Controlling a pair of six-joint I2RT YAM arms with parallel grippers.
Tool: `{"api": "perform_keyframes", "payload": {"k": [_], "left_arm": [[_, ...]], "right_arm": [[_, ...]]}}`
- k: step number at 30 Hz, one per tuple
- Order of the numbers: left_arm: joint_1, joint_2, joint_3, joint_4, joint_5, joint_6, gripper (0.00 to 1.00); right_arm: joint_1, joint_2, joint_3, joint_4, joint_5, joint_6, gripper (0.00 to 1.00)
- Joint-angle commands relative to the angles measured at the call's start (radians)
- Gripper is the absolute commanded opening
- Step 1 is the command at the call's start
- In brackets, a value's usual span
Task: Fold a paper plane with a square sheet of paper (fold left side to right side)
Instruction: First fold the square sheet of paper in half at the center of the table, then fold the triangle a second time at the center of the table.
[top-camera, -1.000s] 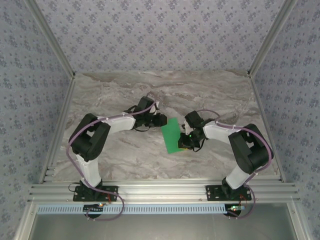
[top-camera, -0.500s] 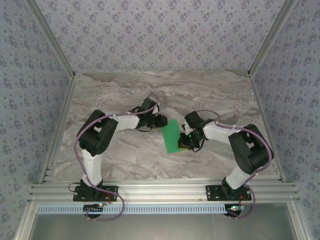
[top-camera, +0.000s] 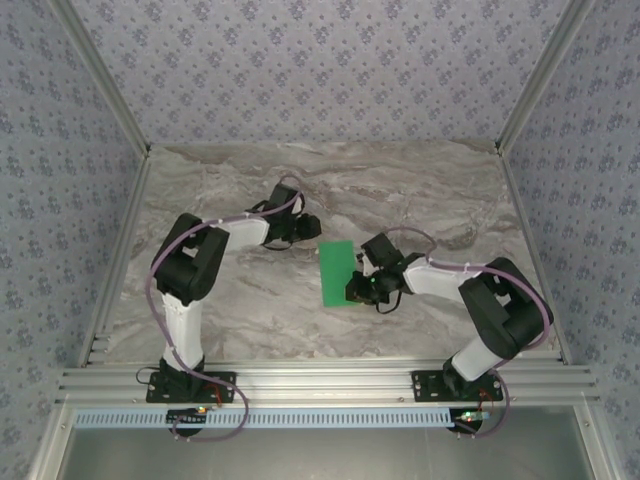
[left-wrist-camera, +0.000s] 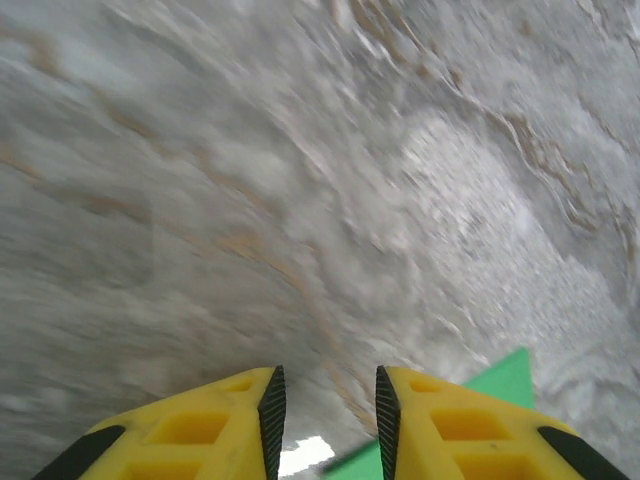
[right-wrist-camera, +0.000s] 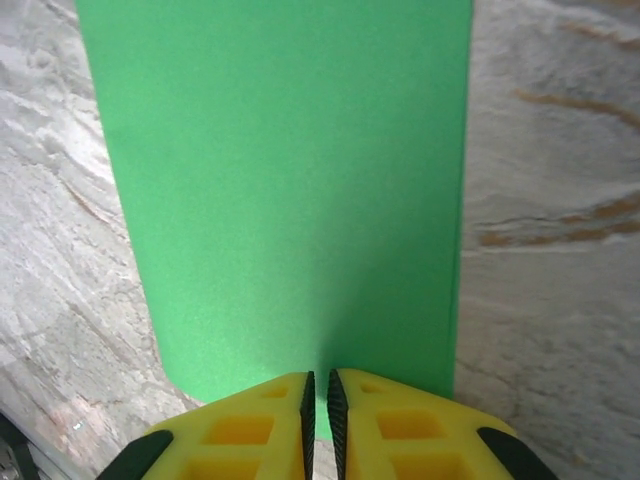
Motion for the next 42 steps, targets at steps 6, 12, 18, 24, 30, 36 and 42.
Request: {"api": "perform_keyframes", "payload": {"k": [6,12,18,24,30,36,42], "left_arm": [[-0.046,-0.194,-0.091,-0.01,0.097,0.004,0.35],[-0.117,-0.212,-0.116,-0.046,0.085,-0.033,0.35],[-0.139,-0.123,-0.07,-0.042,0.078,-0.055,0.35],[-0.139,-0.053,-0.008,-0.095,0.021,-0.051,0.35],[-0.14,-0.024,0.005,-0.108,0.004,-0.054,0.35],[-0.139,-0.029,-0.021,-0.099,-0.002,-0.069,0.35],[-0.144,-0.028,-0.04,-0.081,0.002,-0.079,0.35]], "right_arm": [[-0.022,-0.152,0.032,-0.06,0.083,-0.049,0.46],[-0.114,-0.246,0.0,-0.136,0.117,-0.115,0.67],[-0.174,-0.253,-0.067,-0.065,-0.029,-0.103,0.69],[-0.212,-0.254,-0.116,0.036,-0.143,-0.039,0.69],[-0.26,-0.21,-0.109,0.088,-0.245,-0.018,0.69],[-0.281,-0.122,-0.051,0.092,-0.301,-0.003,0.65],[-0.265,-0.06,-0.023,0.061,-0.293,0.006,0.61]]}}
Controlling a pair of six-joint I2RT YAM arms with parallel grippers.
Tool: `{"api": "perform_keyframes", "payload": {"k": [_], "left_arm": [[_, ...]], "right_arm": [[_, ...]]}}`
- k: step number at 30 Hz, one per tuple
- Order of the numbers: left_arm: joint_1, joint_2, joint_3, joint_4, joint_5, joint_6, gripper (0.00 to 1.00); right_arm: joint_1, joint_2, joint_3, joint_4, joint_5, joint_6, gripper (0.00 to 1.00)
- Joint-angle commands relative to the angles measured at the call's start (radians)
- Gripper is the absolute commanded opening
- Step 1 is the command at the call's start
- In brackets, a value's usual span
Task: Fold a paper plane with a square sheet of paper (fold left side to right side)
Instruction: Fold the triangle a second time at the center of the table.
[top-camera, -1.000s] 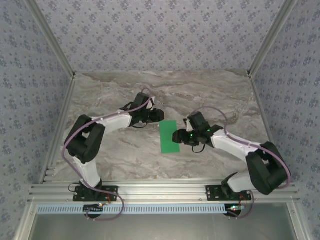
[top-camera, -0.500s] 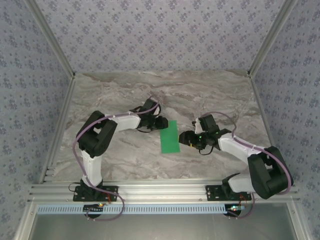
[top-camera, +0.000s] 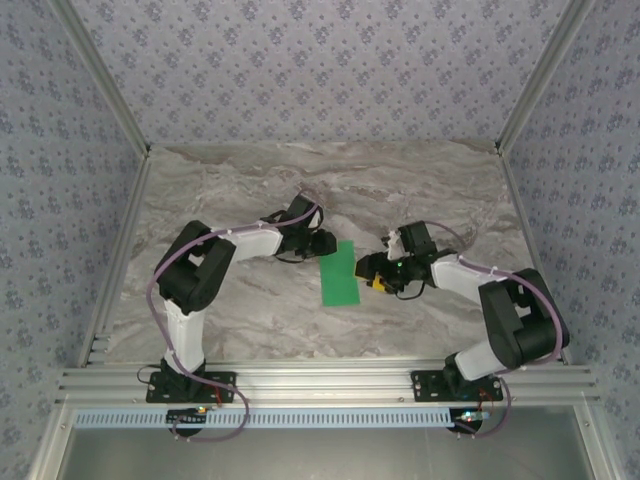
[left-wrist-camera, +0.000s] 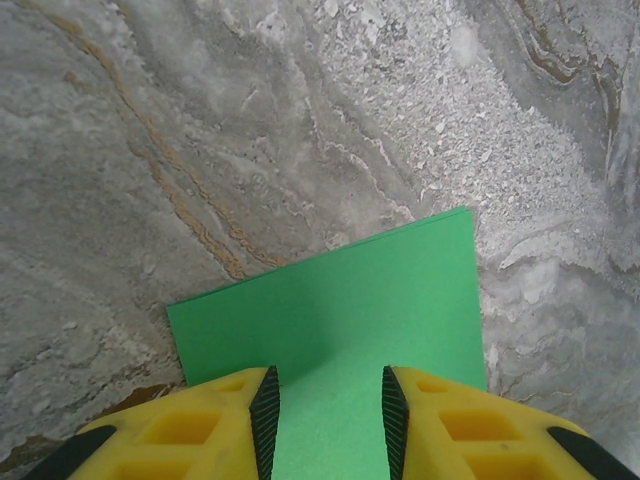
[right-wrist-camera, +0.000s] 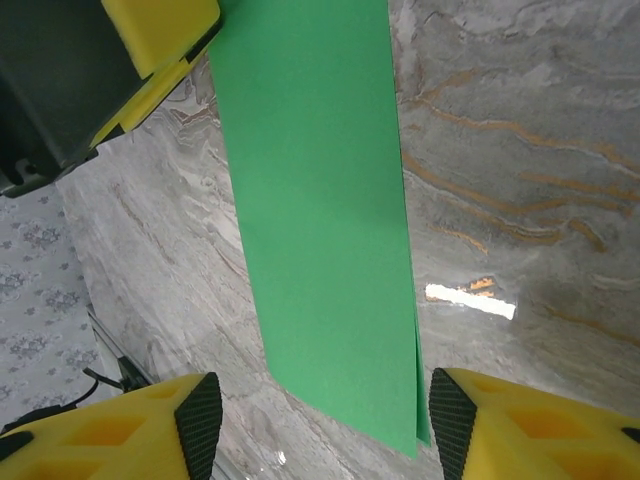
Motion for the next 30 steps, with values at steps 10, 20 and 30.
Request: {"api": "perform_keyframes", "payload": {"k": [10,20,30], "left_arm": [[-0.01,0.012,-0.02,0.005,-0.002,-0.015,0.34],[-0.012,0.016,-0.018,0.01,0.002,-0.018,0.34],[-0.013,0.016,-0.013,0.01,0.012,-0.02,0.34]], "right_arm": [[0.061,0.083,0.064,-0.075,0.031,0.002,0.6],[0.102,0.127,0.073,-0.059,0.038,0.018,0.6],[0.126,0.152,0.097,-0.031,0.022,0.039,0.6]]}}
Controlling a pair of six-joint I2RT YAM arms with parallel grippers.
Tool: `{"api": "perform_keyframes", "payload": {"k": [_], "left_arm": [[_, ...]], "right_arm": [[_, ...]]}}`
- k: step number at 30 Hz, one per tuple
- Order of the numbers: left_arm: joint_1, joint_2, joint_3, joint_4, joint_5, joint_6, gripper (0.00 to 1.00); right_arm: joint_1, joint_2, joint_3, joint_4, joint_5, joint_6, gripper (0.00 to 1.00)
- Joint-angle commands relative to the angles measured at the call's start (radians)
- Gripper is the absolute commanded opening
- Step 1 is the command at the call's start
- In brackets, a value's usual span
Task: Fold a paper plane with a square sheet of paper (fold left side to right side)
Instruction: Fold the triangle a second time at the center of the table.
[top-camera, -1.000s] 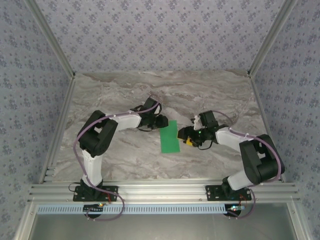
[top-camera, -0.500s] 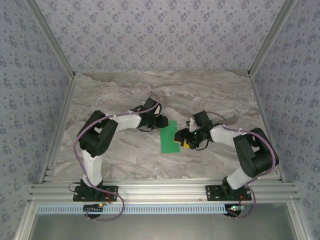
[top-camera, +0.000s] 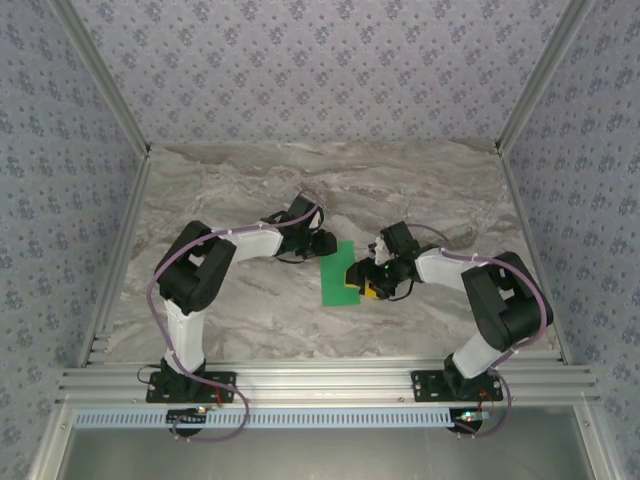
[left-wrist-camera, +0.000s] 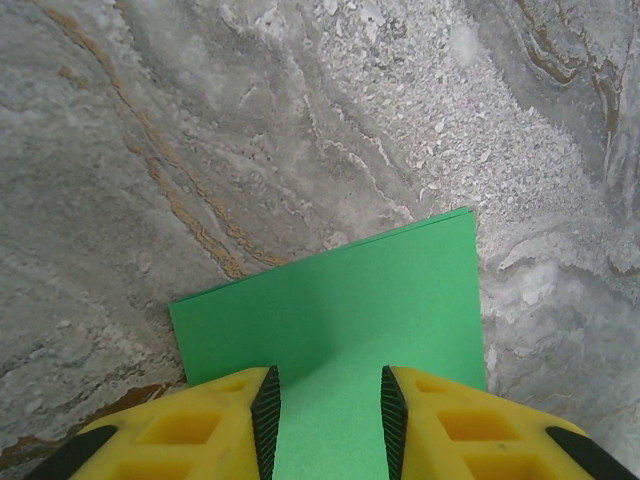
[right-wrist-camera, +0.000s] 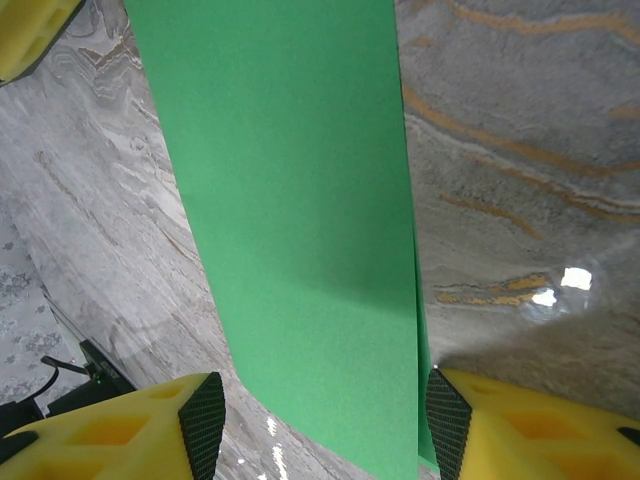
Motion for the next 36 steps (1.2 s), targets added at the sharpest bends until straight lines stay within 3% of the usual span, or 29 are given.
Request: {"api": "perform_keyframes", "payload": {"k": [1,10,15,23,30,36], "left_arm": [[-0.01,0.014,-0.01,0.002,0.014,-0.012,0.34],[0.002,-0.059,0.007,-0.017,0.029,0.02,0.39],[0.018,-0.222,-0.022,-0.037,-0.008,0.09,0.53],[-0.003,-0.55,-0.275,0.033,-0.057,0.178,0.6],[-0.187,-0.688,-0.44,0.065,-0.14,0.248,0.64],[-0.402,-0.625,-0.429,0.038,-0.316,0.255,0.68]], "right_arm": [[0.029,0.036,0.029,0.039,-0.016,0.022,0.6],[0.024,0.033,0.055,0.053,-0.031,0.023,0.6],[0.009,0.035,0.067,0.091,-0.074,0.042,0.6],[-0.027,0.057,0.131,0.07,-0.111,0.029,0.59],[-0.032,0.113,0.205,-0.004,-0.161,0.004,0.59],[-0.04,0.117,0.238,-0.026,-0.168,0.018,0.57]]}}
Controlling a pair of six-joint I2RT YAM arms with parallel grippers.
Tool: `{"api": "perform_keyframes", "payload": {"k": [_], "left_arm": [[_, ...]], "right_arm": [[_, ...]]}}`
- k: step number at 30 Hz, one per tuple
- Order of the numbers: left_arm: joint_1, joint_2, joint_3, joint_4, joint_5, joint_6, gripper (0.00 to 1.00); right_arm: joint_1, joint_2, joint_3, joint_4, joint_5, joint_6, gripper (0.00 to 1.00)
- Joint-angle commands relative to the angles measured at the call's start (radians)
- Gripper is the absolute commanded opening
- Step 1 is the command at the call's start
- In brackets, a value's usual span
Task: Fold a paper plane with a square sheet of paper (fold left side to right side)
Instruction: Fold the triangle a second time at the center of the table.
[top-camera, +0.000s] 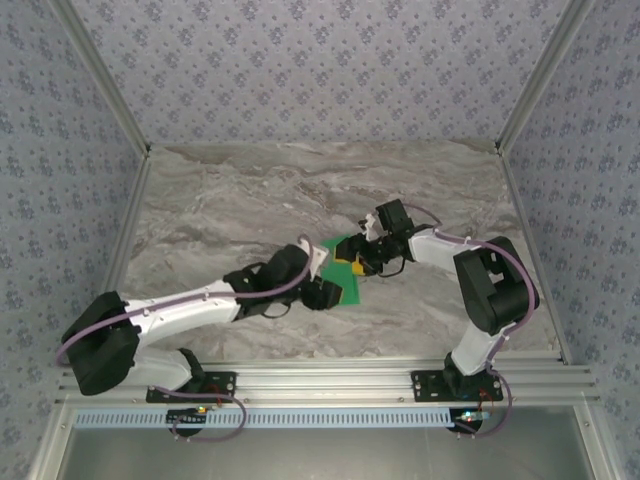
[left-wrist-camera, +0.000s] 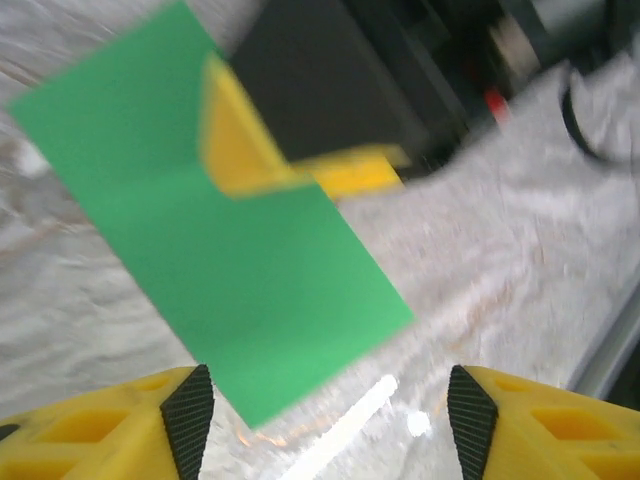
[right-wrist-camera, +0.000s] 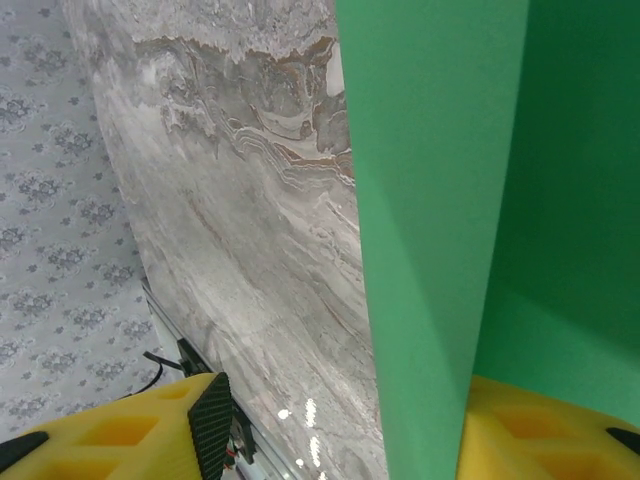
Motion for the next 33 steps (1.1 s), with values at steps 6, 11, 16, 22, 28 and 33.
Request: {"api": "perform_keyframes", "payload": {"k": [6,11,16,22,28,33], "left_arm": [[-0.168,0.233,0.204,-0.145,-0.267,0.032,0.71],[-0.228,0.399,0.386,-0.316,-0.411,0.027,0.73],[-0.274,0.531,0.548,-0.506,-0.587,0.003,0.74],[-0.289,0.6,0.615,-0.596,-0.684,-0.034,0.73],[-0.291,0.607,0.613,-0.592,-0.714,-0.035,0.6],[-0.3,0.593,0.595,-0.559,-0.704,-0.011,0.4]], "right_arm": [[-0.005,0.007,0.047,-0.058,-0.021,0.003,0.57],[-0.002,0.004,0.052,-0.062,-0.017,0.01,0.56],[-0.003,0.003,0.054,-0.065,-0.015,0.006,0.56],[-0.002,0.002,0.054,-0.065,-0.015,0.006,0.56],[-0.002,0.002,0.054,-0.065,-0.015,0.004,0.56],[-0.003,0.004,0.055,-0.067,-0.013,0.004,0.57]]}}
